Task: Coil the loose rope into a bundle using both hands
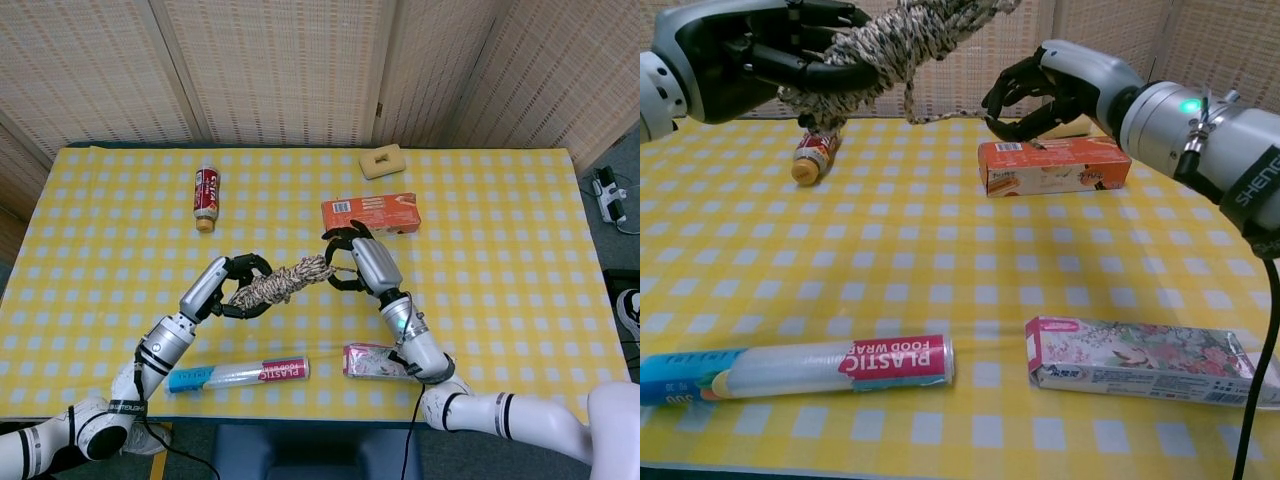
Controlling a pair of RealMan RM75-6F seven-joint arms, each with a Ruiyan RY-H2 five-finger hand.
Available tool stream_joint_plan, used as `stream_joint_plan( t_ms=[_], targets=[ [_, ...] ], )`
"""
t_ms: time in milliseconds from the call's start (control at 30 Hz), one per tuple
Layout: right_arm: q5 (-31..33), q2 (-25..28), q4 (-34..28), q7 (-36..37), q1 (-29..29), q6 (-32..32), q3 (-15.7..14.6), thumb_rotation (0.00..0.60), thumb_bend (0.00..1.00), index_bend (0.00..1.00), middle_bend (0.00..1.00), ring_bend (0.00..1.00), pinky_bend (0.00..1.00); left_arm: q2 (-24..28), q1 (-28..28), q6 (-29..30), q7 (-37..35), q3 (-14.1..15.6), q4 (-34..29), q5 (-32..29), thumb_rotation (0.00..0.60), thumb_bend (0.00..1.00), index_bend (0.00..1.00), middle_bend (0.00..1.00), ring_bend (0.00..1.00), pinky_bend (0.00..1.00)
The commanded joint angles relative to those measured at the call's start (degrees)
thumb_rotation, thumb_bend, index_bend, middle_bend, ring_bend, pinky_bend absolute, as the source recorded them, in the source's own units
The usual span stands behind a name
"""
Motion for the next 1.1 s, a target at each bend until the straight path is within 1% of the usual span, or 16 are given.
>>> stream_joint_plan(
  t_ms=[33,233,367,533,633,733,867,1000,1100],
  targets=[
    [2.0,0.2,-1.1,-1.7,1.5,-0.5,1.3,0.6,0.56,0.69,0.29,0.19,0.02,-0.1,-1.6,0.3,3.2,1.8,1.0,1.7,0.6,0.61,0.77,0.77,0.76,0.81],
    [6.4,1.7,-3.9,-3.3,3.4,-1.3,3.6,0.6,0.56,0.69,0.3,0.19,0.02,-0.3,-3.9,0.3,9.9,4.1,1.7,3.4,0.6,0.61,0.77,0.77,0.75,0.8],
    [8.5,3.1,-6.0,-3.0,4.0,-2.1,4.4,0.6,0.56,0.69,0.3,0.19,0.02,-0.9,-5.2,0.6,15.4,5.2,2.4,3.6,0.6,0.61,0.77,0.77,0.75,0.79],
    [9.6,4.3,-7.5,-2.6,4.1,-2.0,4.3,0.6,0.56,0.69,0.3,0.19,0.02,-2.0,-6.0,2.0,23.9,6.3,4.0,2.9,0.6,0.61,0.77,0.77,0.75,0.79],
    [9.9,4.5,-8.1,-3.1,4.5,-1.2,4.1,0.6,0.56,0.69,0.3,0.19,0.02,-3.0,-6.3,3.0,30.9,7.0,5.2,2.1,0.6,0.61,0.77,0.77,0.75,0.79],
    [10.0,4.1,-8.6,-4.0,5.1,-0.3,3.8,0.6,0.56,0.69,0.3,0.19,0.02,-4.2,-6.3,3.9,37.4,7.3,5.4,-0.4,0.6,0.61,0.77,0.77,0.75,0.79],
    [9.4,3.1,-9.9,-5.9,6.0,1.9,3.2,0.6,0.56,0.69,0.3,0.19,0.02,-5.2,-6.6,4.2,44.4,6.9,4.0,-6.4,0.6,0.61,0.77,0.77,0.75,0.79],
    [7.7,2.0,-10.8,-8.2,6.4,5.1,2.1,0.6,0.56,0.69,0.3,0.19,0.02,-6.0,-6.5,4.8,46.4,5.8,2.4,-12.5,0.6,0.61,0.78,0.78,0.76,0.79],
    [5.2,0.7,-10.9,-10.0,6.4,8.0,1.0,0.6,0.56,0.69,0.3,0.19,0.02,-5.9,-6.6,4.6,46.8,5.0,1.1,-17.3,0.6,0.61,0.78,0.78,0.77,0.79]
  ],
)
